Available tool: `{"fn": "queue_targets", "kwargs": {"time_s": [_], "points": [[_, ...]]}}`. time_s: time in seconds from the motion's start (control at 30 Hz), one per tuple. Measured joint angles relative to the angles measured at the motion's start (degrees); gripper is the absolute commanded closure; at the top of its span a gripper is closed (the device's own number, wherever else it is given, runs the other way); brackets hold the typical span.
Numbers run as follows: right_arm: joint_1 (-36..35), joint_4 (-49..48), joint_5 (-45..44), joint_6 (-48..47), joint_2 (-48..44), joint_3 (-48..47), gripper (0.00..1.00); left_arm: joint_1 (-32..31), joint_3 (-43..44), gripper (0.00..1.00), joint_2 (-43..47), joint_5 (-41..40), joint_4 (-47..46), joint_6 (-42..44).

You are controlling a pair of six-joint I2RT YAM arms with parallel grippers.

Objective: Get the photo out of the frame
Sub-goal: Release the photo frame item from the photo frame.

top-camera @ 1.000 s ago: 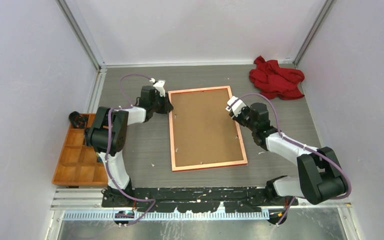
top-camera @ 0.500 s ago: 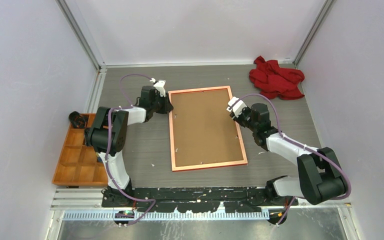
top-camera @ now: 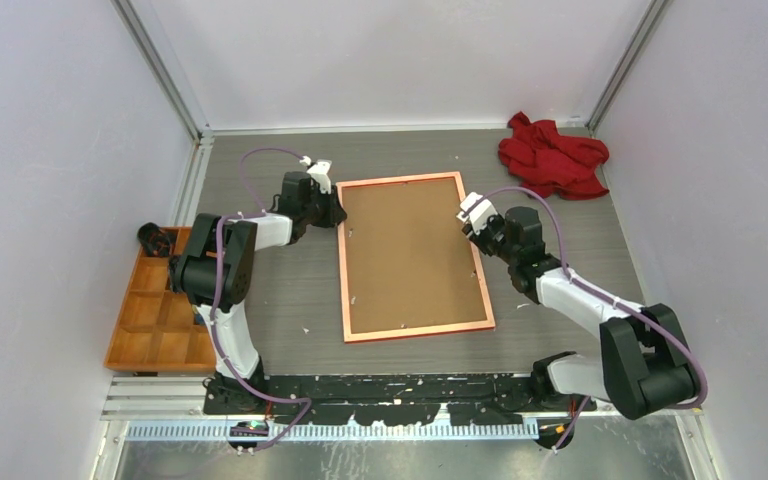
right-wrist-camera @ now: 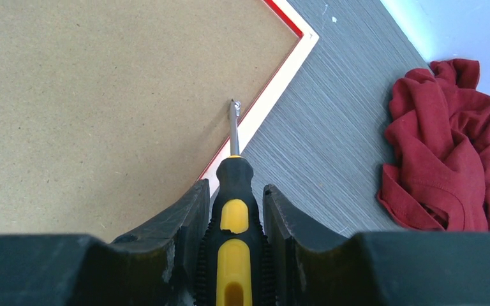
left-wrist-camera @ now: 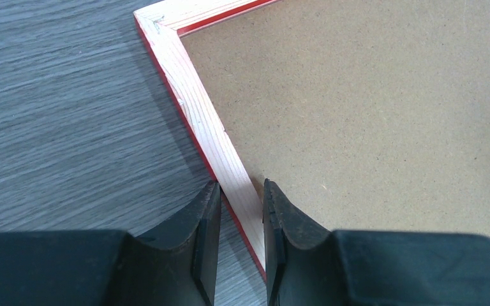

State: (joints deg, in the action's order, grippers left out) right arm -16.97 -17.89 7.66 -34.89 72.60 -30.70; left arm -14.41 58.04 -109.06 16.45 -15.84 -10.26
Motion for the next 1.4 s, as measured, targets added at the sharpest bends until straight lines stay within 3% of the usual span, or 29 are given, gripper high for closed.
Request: {"fn": "queue_targets", "kwargs": {"time_s": [0.8,1.0,1.4], "points": [[4.1,11.2,7.4,2.4,-10.1,-1.4,0.99,0.0,0.0,1.0,0.0,0.0,0.0,0.0],[3.9,22.8,10.0,-0.8,-16.6,-4.5,0.99,0.0,0.0,0.99,0.0,0.0,0.0,0.1],[0.9,56.0,11.1,-5.3,-36.8,-10.0,0.99,0.0,0.0,0.99,0.0,0.0,0.0,0.1]]}}
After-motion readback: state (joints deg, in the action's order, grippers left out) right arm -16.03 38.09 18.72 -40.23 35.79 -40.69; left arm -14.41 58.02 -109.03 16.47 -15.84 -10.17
